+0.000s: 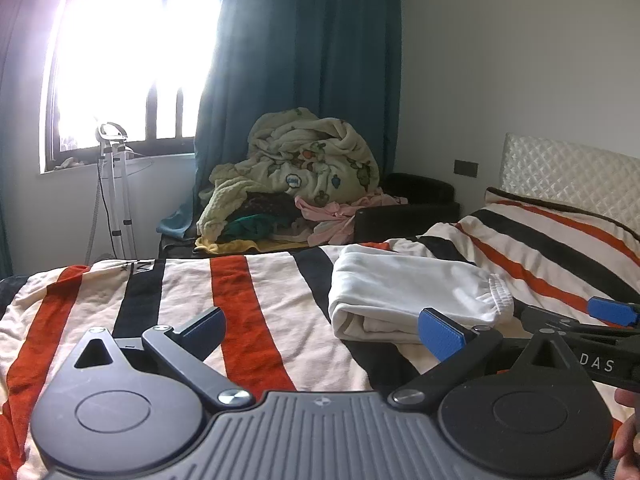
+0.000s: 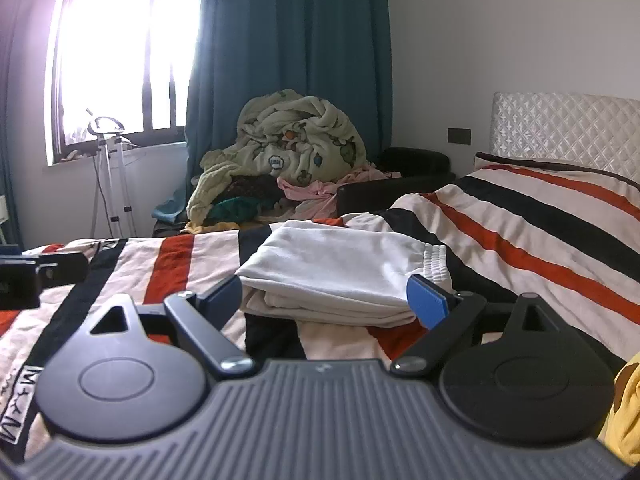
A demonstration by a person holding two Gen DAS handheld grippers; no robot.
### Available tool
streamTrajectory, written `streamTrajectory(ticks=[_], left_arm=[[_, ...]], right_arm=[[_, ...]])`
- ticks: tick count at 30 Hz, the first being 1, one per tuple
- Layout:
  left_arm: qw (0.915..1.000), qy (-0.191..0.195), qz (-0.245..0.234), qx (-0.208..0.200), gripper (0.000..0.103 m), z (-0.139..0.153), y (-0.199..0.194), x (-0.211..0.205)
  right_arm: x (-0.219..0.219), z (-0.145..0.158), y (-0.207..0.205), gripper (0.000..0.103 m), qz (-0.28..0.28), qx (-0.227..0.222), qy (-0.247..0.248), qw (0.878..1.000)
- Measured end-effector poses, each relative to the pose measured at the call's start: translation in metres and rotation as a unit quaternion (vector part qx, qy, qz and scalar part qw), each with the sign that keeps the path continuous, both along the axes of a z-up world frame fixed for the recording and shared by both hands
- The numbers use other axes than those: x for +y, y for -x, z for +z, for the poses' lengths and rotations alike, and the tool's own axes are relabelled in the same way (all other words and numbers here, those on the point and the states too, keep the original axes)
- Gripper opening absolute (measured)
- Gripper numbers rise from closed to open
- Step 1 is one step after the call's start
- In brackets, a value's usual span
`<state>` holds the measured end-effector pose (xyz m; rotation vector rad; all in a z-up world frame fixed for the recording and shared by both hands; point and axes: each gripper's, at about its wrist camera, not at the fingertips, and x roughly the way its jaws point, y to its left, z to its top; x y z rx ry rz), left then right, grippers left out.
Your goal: Fold clothes
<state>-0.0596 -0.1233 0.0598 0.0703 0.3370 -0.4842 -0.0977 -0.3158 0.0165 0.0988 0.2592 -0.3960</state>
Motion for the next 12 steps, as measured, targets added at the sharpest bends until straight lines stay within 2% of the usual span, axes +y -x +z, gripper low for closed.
streamTrajectory(ticks=[12], left_arm=[[1.0000,-0.002,-0.001,-0.009,0.103,0.0023,0.0058,-0.0016]], right_arm=[[-0.0007,-0.0006,-0.0009,0.091,-0.001,0.002,-0.004,1.000]])
